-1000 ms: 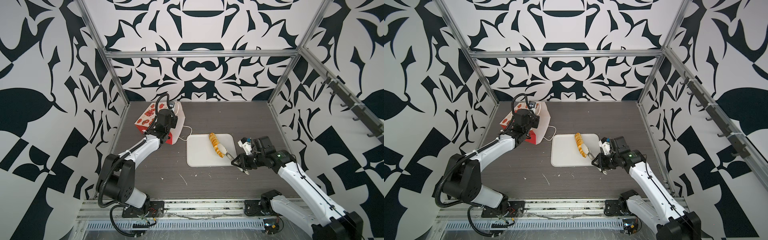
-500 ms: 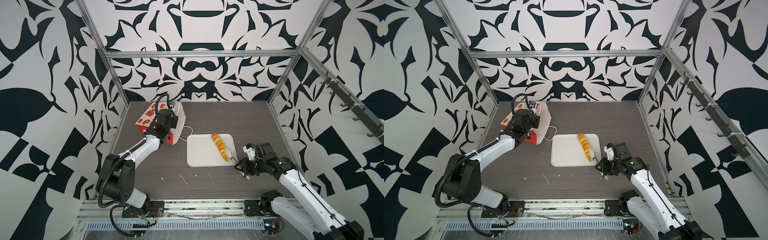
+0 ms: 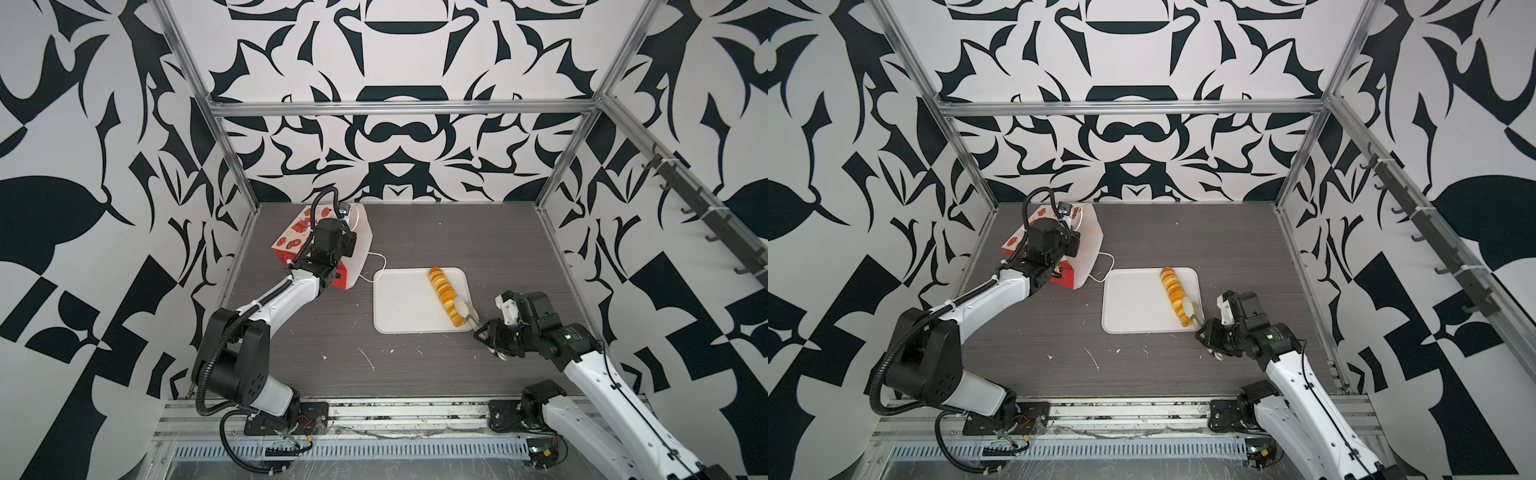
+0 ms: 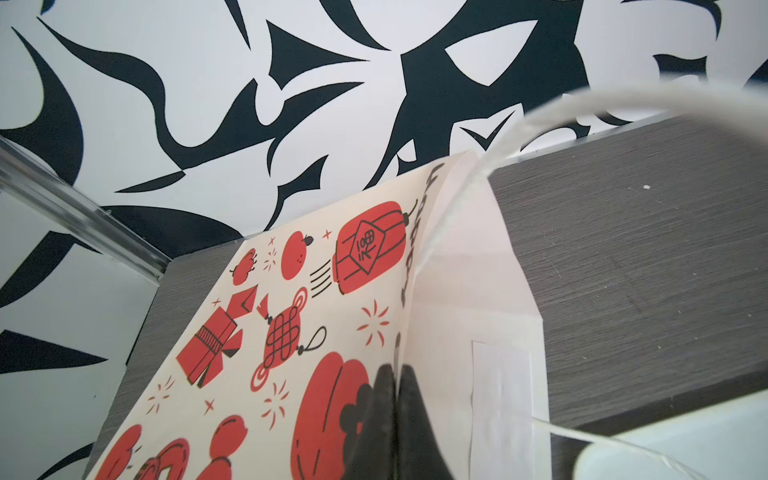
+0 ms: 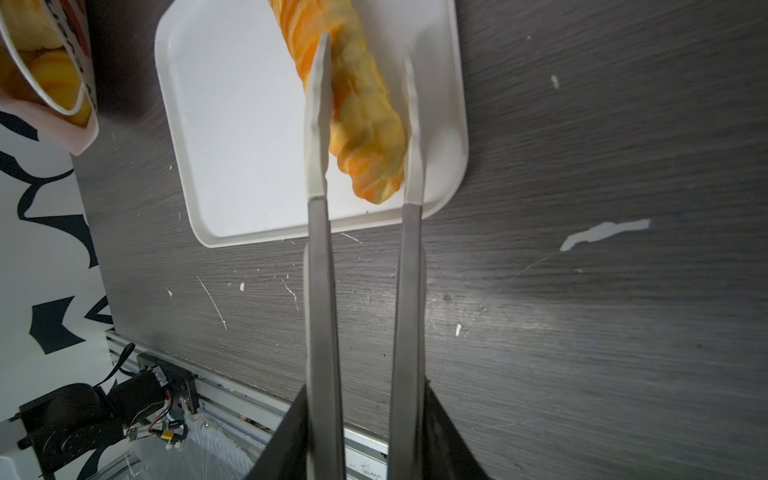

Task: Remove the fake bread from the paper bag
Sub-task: 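Lower the clamped bread onto the white tray and open the tongs, then lift the open tongs away from the bread on the tray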

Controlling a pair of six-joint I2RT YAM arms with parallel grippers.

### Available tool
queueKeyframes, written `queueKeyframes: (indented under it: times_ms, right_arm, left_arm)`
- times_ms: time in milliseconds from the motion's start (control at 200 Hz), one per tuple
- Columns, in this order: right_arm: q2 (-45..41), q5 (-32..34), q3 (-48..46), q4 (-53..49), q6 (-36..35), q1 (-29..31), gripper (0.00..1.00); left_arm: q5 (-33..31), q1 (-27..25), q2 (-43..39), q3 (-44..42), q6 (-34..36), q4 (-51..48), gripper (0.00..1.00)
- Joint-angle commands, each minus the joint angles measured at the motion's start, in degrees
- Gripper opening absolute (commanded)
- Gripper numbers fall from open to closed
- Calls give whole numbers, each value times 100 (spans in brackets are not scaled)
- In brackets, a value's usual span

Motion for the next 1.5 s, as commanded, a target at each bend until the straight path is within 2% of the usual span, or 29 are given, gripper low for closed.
queueKeyframes:
  times_ms: [0, 170, 270, 550, 725, 925, 1125, 1295, 1495]
  right_arm:
    - [-150, 361, 254, -146, -45, -28, 40]
    - [-228, 1077, 800, -560, -392, -30, 40]
    - [-131, 1281, 1088, -564, -615, -24, 40]
    - [792, -183, 1151, 973, -708, 159, 34]
    - [1634, -528, 1223, 1581, -778, 770, 35]
    - [2295, -506, 1106, 1835, -859, 882, 34]
    - [2309, -234, 973, 1819, -920, 842, 33]
    - [2139, 97, 915, 1425, -1121, 706, 33]
    - [1824, 255, 727, 1258, -1205, 474, 33]
  left_arm:
    - [73, 18, -221, -69, -93, 186, 0]
    - [81, 10, -236, -79, -92, 187, 0]
    - [82, 17, -230, -76, -101, 208, 0]
    - [105, 18, -243, -63, -101, 185, 0]
    - [162, 14, -291, -40, -32, 102, 0]
    - [535, 16, -423, -117, 44, 45, 0]
    - [1103, 12, -567, -211, 203, -76, 0]
    - [1638, 3, -600, -197, 372, -344, 0]
    - [2005, -7, -556, -158, 473, -518, 0]
